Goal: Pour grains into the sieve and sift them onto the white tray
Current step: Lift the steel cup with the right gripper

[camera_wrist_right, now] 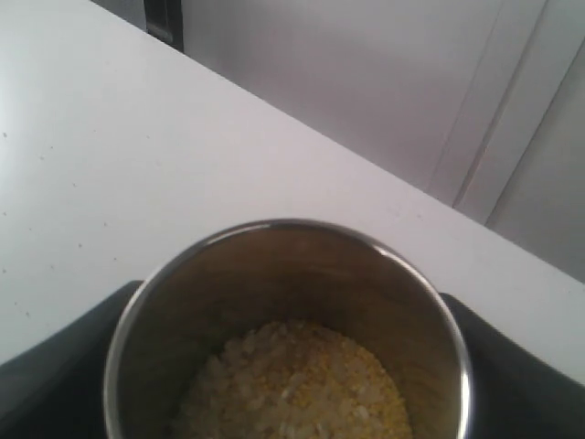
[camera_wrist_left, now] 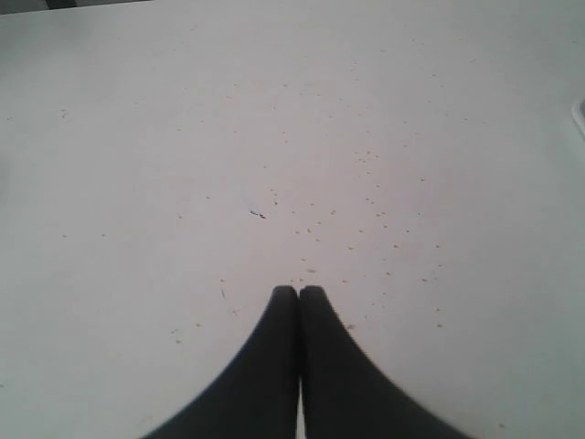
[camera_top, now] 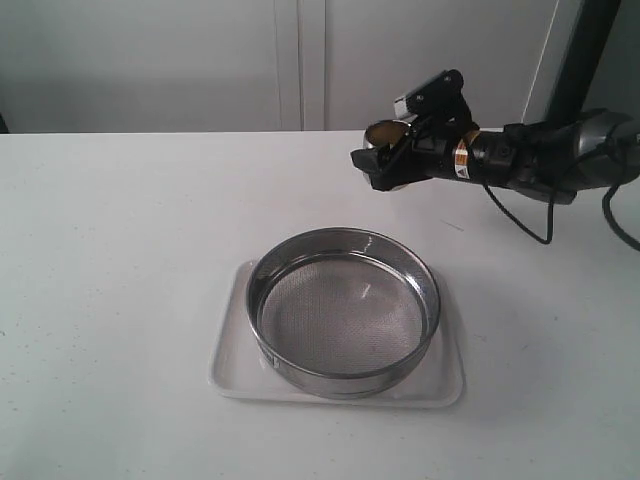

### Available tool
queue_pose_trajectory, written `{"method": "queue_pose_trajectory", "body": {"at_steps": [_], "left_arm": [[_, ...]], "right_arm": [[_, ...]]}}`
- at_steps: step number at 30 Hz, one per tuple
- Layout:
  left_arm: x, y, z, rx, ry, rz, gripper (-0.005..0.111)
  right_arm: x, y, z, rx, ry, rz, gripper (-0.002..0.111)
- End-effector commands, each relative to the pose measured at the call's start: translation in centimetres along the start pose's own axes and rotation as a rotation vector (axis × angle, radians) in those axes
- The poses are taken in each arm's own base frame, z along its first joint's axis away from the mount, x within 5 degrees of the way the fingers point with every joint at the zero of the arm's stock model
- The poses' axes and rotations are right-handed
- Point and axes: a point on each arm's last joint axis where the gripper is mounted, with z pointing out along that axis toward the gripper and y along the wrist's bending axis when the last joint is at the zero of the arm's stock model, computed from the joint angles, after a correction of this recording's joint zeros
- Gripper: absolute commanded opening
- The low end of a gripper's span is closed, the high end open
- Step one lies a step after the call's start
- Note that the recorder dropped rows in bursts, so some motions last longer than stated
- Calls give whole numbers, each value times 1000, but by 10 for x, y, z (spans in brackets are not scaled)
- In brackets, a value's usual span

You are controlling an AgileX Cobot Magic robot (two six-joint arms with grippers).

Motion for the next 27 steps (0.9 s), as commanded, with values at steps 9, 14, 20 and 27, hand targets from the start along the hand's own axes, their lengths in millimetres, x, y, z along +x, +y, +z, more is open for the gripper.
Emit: {"method": "queue_pose_trajectory", "body": {"at_steps": [9,14,20,27], "left_arm": [[0,0,0,7,-6,-3,0],[0,0,0,7,-6,-3,0],[0,0,0,7,-6,-3,0],[0,0,0,7,-6,-3,0]], "right_arm": [[-38,14,-39,-9,-22,-7,0],[-46,22,-54,-7,-30,-12,0],[-61,33,-79,-3,-51,-28,0],[-71,50,-109,2,-66,-38,0]]}}
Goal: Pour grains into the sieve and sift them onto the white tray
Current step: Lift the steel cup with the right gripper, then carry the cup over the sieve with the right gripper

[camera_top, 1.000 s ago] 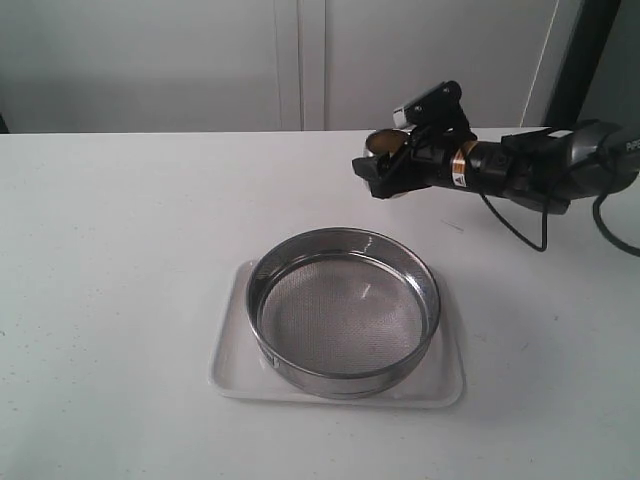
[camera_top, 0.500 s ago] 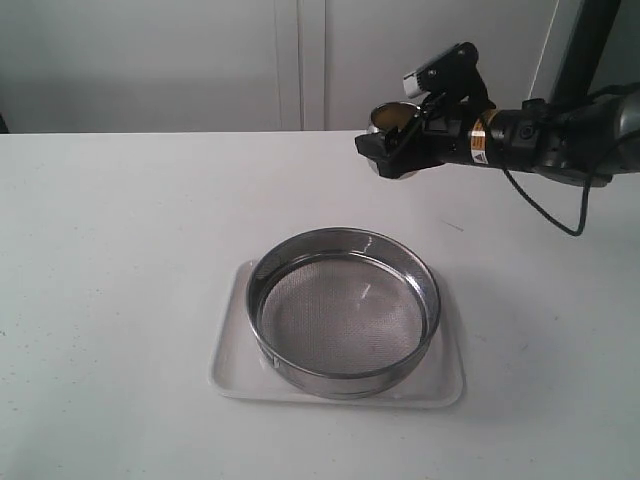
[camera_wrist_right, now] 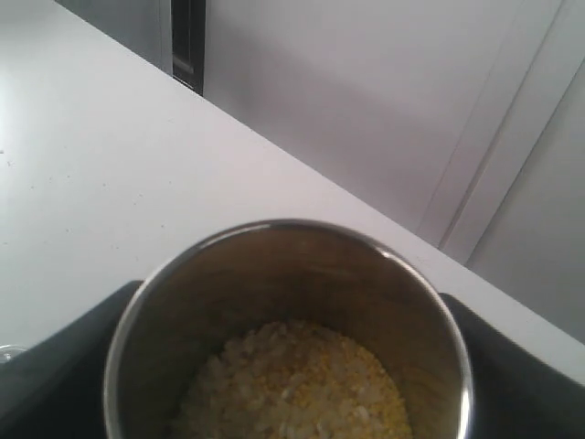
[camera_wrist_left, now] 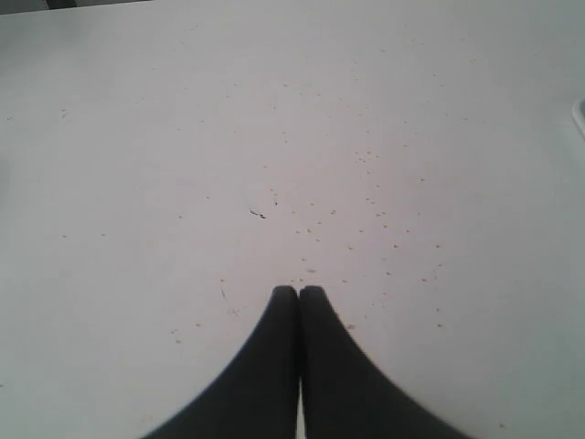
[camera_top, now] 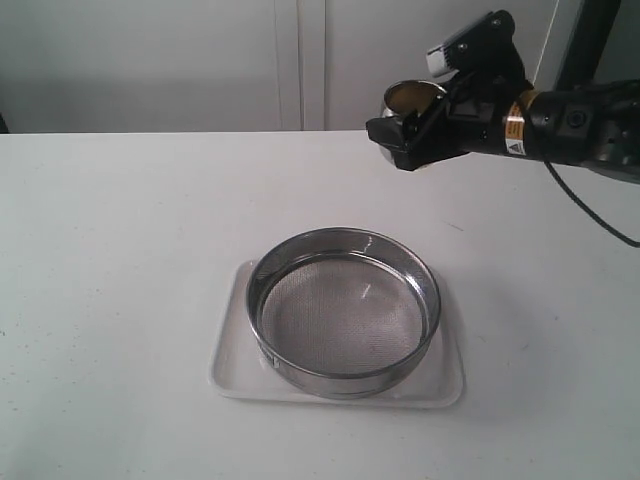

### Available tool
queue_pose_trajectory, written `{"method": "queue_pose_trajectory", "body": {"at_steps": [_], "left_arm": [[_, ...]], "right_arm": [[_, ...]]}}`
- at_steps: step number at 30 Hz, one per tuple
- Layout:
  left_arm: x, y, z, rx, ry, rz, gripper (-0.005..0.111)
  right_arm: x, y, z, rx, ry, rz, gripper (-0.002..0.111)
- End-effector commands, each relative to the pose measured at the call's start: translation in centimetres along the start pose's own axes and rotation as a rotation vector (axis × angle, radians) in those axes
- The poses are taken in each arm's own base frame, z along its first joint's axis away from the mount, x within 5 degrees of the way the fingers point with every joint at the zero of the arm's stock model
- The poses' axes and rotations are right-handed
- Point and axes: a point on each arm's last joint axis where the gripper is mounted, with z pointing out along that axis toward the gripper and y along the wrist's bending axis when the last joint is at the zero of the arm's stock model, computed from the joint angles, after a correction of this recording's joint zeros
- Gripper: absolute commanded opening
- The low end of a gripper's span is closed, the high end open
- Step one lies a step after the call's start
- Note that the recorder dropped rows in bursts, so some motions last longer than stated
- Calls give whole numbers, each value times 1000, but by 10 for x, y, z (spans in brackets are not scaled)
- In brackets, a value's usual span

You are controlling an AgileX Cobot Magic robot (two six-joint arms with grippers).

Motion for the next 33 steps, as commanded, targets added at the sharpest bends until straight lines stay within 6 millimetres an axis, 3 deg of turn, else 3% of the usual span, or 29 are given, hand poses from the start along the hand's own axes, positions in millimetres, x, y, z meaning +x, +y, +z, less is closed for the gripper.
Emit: {"method": "queue_pose_trajectory", "body": {"at_steps": [1,17,33], "left_arm": [[0,0,0,7,-6,-3,0],[0,0,0,7,-6,-3,0],[0,0,0,7,-6,-3,0]], "right_arm": [[-11,10,-21,0,-32,-2,0],[-6,44,-62,-67,45,-31,0],[-11,96,-47,-104,178,-242,0]]}}
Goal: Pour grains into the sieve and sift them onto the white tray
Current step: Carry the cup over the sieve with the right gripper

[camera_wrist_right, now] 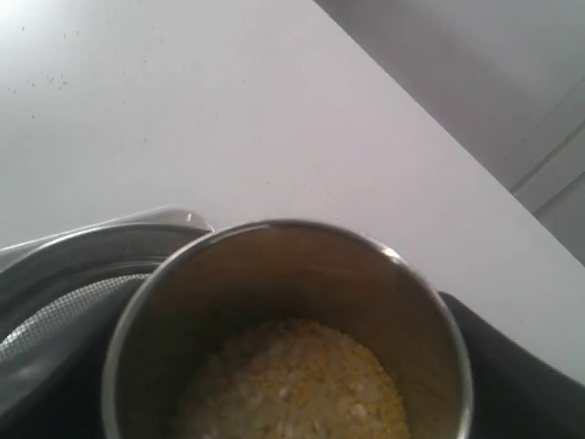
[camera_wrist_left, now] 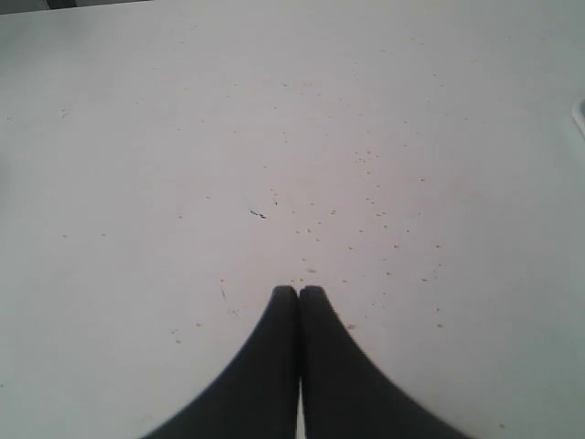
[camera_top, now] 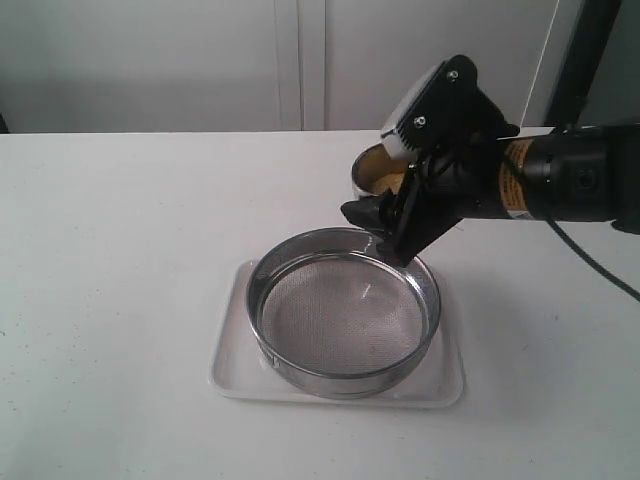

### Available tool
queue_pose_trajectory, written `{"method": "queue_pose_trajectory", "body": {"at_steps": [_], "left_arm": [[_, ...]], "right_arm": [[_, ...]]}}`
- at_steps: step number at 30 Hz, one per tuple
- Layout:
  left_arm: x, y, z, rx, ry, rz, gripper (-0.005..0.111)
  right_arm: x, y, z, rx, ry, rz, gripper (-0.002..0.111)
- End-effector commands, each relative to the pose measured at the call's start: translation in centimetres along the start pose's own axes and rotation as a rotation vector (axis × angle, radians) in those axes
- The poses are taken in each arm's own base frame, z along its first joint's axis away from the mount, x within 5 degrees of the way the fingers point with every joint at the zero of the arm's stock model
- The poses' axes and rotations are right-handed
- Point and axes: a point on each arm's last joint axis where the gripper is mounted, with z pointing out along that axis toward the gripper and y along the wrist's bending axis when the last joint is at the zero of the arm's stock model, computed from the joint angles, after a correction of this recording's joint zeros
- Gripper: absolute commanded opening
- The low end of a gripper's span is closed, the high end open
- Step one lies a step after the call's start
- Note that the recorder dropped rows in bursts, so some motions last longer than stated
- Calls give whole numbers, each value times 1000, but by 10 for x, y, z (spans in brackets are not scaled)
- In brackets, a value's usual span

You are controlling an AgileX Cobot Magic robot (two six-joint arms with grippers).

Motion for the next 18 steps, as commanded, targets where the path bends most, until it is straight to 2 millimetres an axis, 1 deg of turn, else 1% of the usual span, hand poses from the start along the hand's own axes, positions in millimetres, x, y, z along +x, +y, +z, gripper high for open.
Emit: {"method": "queue_pose_trajectory", "body": {"at_steps": [1,4,7,9,14,18], "left_arm": [[0,0,0,7,-6,-3,0],[0,0,0,7,-6,-3,0],[0,0,0,7,-6,-3,0],[0,0,0,7,-6,-3,0],[0,0,0,7,-6,-3,0],[0,0,0,7,-6,-3,0]], "right_arm": [[-5,10,2,22,36,-52,0],[-7,16,5,26,53,-86,0],[-7,22,7,22,78,-159,0],[-6,20,7,66,110,-178,0],[-5,18,7,85,130,-214,0],[2,14,11,118,174,-233,0]]}}
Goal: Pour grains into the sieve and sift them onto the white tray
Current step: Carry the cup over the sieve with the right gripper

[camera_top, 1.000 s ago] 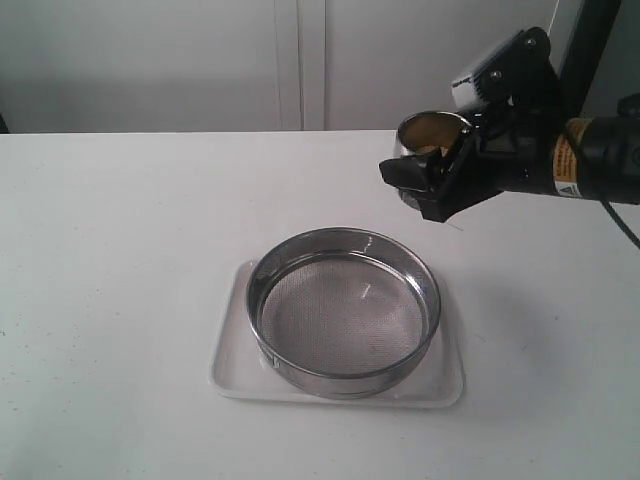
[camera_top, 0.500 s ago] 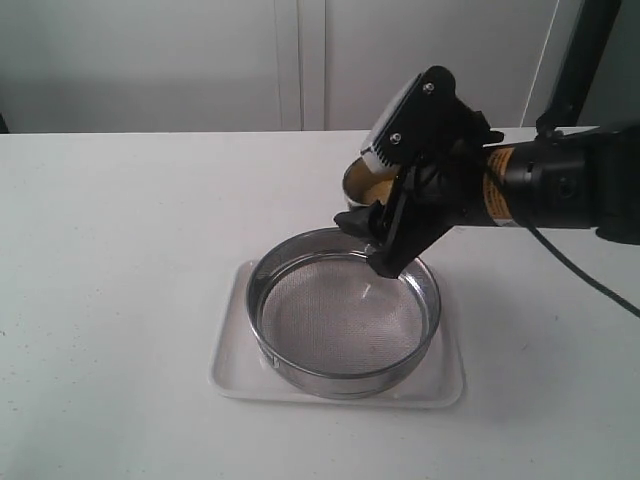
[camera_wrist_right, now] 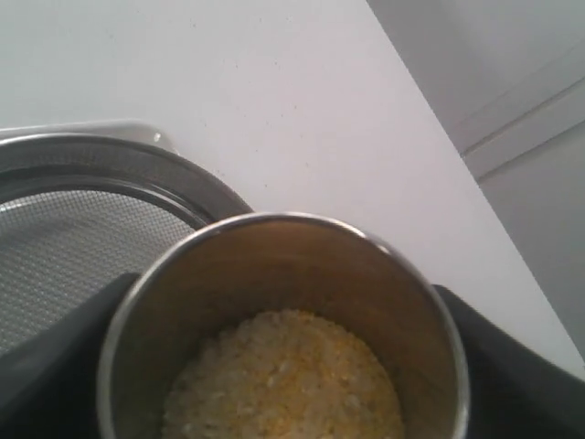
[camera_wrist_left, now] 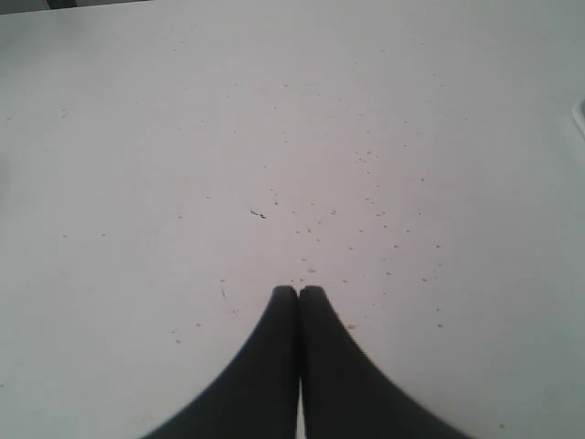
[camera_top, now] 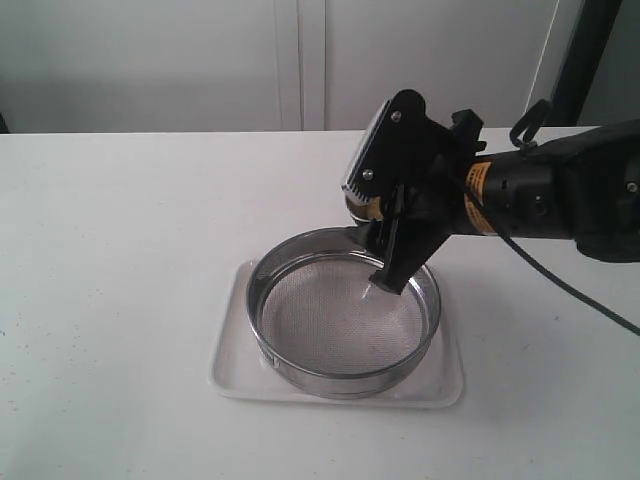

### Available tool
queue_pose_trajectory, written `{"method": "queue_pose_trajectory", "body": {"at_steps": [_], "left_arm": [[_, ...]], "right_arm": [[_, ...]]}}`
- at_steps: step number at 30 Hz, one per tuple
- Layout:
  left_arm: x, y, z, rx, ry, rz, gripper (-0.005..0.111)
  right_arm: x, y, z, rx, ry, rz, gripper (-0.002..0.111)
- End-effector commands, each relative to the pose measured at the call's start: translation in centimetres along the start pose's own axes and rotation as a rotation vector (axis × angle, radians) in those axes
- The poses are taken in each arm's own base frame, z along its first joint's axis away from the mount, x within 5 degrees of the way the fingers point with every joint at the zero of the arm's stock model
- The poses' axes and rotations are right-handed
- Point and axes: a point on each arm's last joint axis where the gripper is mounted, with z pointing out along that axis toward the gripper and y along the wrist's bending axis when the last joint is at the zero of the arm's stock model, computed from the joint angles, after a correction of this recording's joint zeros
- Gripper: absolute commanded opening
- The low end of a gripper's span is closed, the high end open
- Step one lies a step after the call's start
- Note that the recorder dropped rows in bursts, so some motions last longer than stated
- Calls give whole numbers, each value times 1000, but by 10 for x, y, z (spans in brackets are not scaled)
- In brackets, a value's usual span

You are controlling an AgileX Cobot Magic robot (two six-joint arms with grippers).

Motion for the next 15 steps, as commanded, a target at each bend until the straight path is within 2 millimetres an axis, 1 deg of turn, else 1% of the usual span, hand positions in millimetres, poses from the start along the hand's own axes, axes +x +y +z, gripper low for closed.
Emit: {"method": "queue_pose_trajectory", "body": {"at_steps": [1,7,9,12,15], "left_arm": [[0,0,0,7,-6,-3,0],[0,0,0,7,-6,-3,0],[0,0,0,7,-6,-3,0],[0,0,0,7,-6,-3,0],[0,0,0,7,-6,-3,0]], "right_arm": [[5,-2,3,33,44,-22,0],[15,3,16,1,81,-27,0],[17,5,21,-8,96,-58,0],[18,11,26,6,135,-165,0],[13,12,30,16,138,-206,0]]}}
